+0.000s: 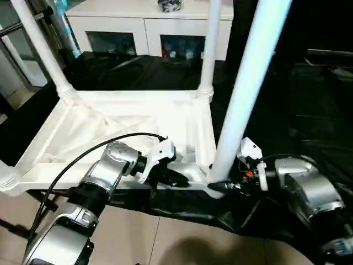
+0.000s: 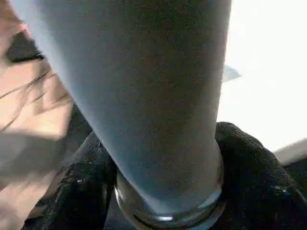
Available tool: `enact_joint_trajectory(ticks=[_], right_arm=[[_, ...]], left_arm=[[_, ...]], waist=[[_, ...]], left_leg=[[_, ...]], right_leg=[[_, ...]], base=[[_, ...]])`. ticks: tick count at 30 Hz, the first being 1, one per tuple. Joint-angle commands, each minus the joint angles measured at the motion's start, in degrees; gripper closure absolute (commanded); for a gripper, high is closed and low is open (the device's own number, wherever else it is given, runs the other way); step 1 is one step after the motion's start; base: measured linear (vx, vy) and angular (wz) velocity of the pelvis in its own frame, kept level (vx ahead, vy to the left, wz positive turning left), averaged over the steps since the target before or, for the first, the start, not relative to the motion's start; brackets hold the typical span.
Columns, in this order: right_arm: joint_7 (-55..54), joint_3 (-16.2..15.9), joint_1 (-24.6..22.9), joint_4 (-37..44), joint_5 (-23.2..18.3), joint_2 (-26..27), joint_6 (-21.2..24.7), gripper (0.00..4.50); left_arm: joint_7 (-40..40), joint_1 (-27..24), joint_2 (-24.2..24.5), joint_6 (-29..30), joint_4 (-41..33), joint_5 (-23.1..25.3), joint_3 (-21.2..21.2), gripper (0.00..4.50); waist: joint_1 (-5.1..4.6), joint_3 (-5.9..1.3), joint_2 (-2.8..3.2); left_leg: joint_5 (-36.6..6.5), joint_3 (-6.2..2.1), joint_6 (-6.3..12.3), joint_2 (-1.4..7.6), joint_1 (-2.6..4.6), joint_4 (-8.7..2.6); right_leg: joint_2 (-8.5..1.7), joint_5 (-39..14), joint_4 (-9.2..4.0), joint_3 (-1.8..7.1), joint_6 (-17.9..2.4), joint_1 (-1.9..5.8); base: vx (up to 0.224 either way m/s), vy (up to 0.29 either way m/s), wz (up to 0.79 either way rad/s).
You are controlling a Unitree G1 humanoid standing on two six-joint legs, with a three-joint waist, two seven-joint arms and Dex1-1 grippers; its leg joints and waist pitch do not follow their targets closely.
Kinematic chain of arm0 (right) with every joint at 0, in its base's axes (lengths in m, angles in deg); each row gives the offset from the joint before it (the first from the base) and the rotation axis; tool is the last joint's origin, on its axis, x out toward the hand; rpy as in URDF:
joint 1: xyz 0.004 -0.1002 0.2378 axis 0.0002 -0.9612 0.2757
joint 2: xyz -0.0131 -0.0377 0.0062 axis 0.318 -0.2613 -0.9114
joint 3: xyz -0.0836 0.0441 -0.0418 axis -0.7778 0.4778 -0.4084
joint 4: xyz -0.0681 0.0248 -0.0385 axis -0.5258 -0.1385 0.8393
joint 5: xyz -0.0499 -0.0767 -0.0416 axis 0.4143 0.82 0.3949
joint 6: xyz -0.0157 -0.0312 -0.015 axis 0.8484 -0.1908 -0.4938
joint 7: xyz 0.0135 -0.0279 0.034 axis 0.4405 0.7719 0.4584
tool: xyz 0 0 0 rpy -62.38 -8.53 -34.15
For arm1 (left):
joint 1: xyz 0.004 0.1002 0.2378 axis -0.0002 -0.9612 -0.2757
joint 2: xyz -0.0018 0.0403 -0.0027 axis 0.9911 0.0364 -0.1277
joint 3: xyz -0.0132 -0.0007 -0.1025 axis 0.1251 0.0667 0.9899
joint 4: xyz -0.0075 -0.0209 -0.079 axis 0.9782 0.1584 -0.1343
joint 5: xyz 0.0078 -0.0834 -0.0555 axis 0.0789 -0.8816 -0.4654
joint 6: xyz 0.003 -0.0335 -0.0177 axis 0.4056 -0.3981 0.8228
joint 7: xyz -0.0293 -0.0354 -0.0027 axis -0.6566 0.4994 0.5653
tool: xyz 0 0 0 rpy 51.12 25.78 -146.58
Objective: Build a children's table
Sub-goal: Rotate leg to tighten
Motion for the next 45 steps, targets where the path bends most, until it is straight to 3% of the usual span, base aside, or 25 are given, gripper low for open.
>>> enact_joint_trajectory(ticks=[1, 2, 4, 7, 10, 14, 16, 17, 22, 24, 26, 28, 32, 34, 38, 39, 45], right_arm=[[-13.89, -1.78, 1.19, -8.06, 4.18, 7.29, 0.02, 1.78], [-17.04, -1.03, 1.83, -9.71, 4.54, 8.58, 0.04, 1.78], [-22.28, 0.45, 3.06, -12.41, 4.53, 11.37, 0.27, 1.78], [-30.72, 2.01, 5.18, -15.71, 5.22, 15.39, 0.98, 1.80], [-36.48, 2.54, 7.20, -18.90, 6.11, 18.16, 1.54, 1.80], [-38.02, 1.99, 9.44, -22.01, 7.36, 19.69, -3.26, 1.80], [-37.19, 2.63, 9.84, -22.39, 6.66, 19.93, -3.82, 1.24], [-36.62, 3.62, 10.46, -22.86, 5.82, 20.26, -4.10, 1.10], [-29.69, 4.08, 11.18, -21.35, 3.85, 18.45, -3.61, 0.67], [-22.33, 1.56, 9.62, -17.27, 3.87, 14.33, -4.37, 0.55], [-17.12, 0.38, 8.27, -14.30, 3.19, 11.51, -4.47, 0.55], [-15.42, 0.08, 7.83, -13.38, 2.94, 10.59, -4.44, 0.55], [-6.38, -1.17, 5.44, -9.00, 2.04, 5.99, -4.98, 0.55], [2.67, -2.78, 2.99, -3.38, 0.30, 0.85, -4.05, 0.55], [7.31, -3.99, 1.90, 0.01, -0.96, -2.13, -2.28, 0.55], [8.24, -4.26, 1.72, 0.72, -1.22, -2.70, -1.85, 0.82], [11.02, -5.42, 1.21, 3.29, -1.40, -4.02, 0.19, 1.32]], left_arm=[[7.54, 1.48, -5.44, 1.11, 0.37, -0.65, 1.09, 4.50], [9.18, 1.71, -6.17, 1.27, 0.84, -0.37, 1.25, 4.50], [12.59, 2.23, -7.88, 1.71, 1.82, 0.05, 1.73, 4.50], [18.00, 2.88, -10.60, 2.91, 2.57, 0.51, 2.63, 4.50], [20.89, 2.91, -12.56, 4.27, 2.09, 0.35, 3.15, 4.50], [20.97, 2.58, -13.70, 3.92, 1.21, 0.09, 2.96, 4.50], [20.74, 2.43, -13.65, 3.84, 0.99, 0.19, 2.93, 4.50], [20.43, 2.22, -13.53, 3.66, 0.75, 0.25, 2.90, 4.50], [16.90, 0.99, -11.21, 3.61, -1.11, 0.33, 1.87, 4.50], [12.29, 0.38, -8.95, 3.11, -2.27, 0.04, 0.76, 4.50], [9.70, 0.14, -7.64, 2.73, -2.81, -0.26, 0.33, 4.50], [8.90, 0.08, -7.23, 2.45, -2.94, -0.34, 0.21, 4.50], [5.17, -0.07, -5.26, 1.71, -3.43, -0.55, -0.37, 4.50], [0.87, -0.18, -2.97, 0.93, -4.13, -0.67, -1.15, 4.50], [-1.50, 0.10, -1.59, 0.48, -4.16, -0.67, -1.45, 4.50], [-1.93, 0.19, -1.33, 0.41, -4.15, -0.70, -1.51, 4.50], [-4.64, 0.24, 0.09, 0.55, -4.60, -1.02, -2.26, 4.50]], waist=[[-0.44, -2.75, -1.18], [-0.75, -2.66, -0.94], [-2.31, -2.55, -0.80], [-3.06, -2.63, -0.91], [-3.32, -2.79, -0.94], [-3.25, -2.94, -0.93], [-3.31, -3.03, -0.89], [-3.33, -3.04, -1.22], [-3.13, -3.33, -1.08], [-2.85, -3.58, -0.87], [-2.39, -3.61, -0.89], [-2.11, -3.61, -0.83], [-0.99, -3.49, -0.69], [-0.62, -3.50, -0.56], [0.26, -3.41, -0.69], [0.44, -3.38, -0.67], [0.42, -3.45, -0.65]], left_leg=[[-10.47, -0.42, 3.83, 1.78, -0.43, -4.74], [-10.83, -0.41, 3.08, 1.79, -0.24, -4.79], [-13.65, -0.90, 1.07, 1.51, -0.33, -5.12], [-14.48, -0.83, 2.10, 1.46, -0.24, -5.00], [-13.67, -0.78, 2.33, 1.35, -0.33, -4.92], [-13.11, -0.86, 3.05, 1.49, -0.65, -4.97], [-11.69, -0.80, 3.85, 1.56, -0.76, -4.92], [-11.35, -0.74, 4.12, 1.58, -0.84, -4.91], [-8.00, -0.73, 6.18, 1.72, -1.07, -4.64], [-6.58, -0.66, 7.30, 1.77, -0.90, -4.37], [-4.30, -0.51, 9.08, 1.76, -1.01, -4.09], [-3.65, -0.36, 9.66, 1.85, -0.84, -4.02], [-4.37, -0.26, 9.37, 2.15, -0.66, -4.09], [-4.41, -0.23, 9.16, 2.20, -0.57, -4.06], [-4.98, -0.16, 9.17, 2.24, -0.54, -4.10], [-5.20, -0.18, 8.79, 2.23, -0.54, -4.15], [-4.54, -0.32, 7.46, 2.17, -0.68, -4.22]], right_leg=[[-2.40, -20.26, -4.81, 2.37, -10.35, 3.08], [-2.49, -21.39, -4.92, 2.44, -10.20, 2.72], [-2.31, -26.15, -5.49, 2.01, -8.32, 2.81], [-2.22, -25.98, -5.78, 2.17, -8.34, 2.54], [-2.18, -24.49, -5.70, 2.13, -8.81, 2.47], [-2.38, -22.68, -5.42, 2.14, -9.25, 2.67], [-2.22, -18.39, -5.00, 2.23, -10.59, 2.86], [-2.21, -17.62, -4.93, 2.26, -10.86, 2.92], [-2.33, -12.30, -4.21, 2.28, -12.84, 3.28], [-2.26, -8.99, -3.85, 2.22, -13.88, 3.41], [-2.21, -4.98, -3.47, 2.25, -14.70, 3.47], [-2.17, -4.08, -3.29, 2.26, -15.49, 3.26], [-2.14, -5.49, -3.35, 2.23, -15.42, 3.26], [-2.08, -4.94, -3.23, 2.28, -15.53, 3.25], [-2.15, -6.60, -3.44, 2.38, -14.96, 3.29], [-2.18, -7.49, -3.51, 2.37, -14.75, 3.25], [-2.17, -7.39, -3.41, 2.34, -14.40, 3.35]], base=[[0.000, 0.000, 0.00], [0.000, 0.000, 0.00], [0.000, 0.000, 0.00], [0.000, 0.000, 0.00], [0.000, 0.000, 0.00], [0.000, 0.000, 0.00], [0.000, 0.000, 0.00], [0.000, 0.000, 0.00], [0.000, 0.000, 0.00], [0.000, 0.000, 0.00], [0.000, 0.000, 0.00], [0.000, 0.000, 0.00], [0.000, 0.000, 0.00], [0.000, 0.000, 0.00], [0.000, 0.000, 0.00], [0.000, 0.000, 0.00], [0.000, 0.000, 0.00]])
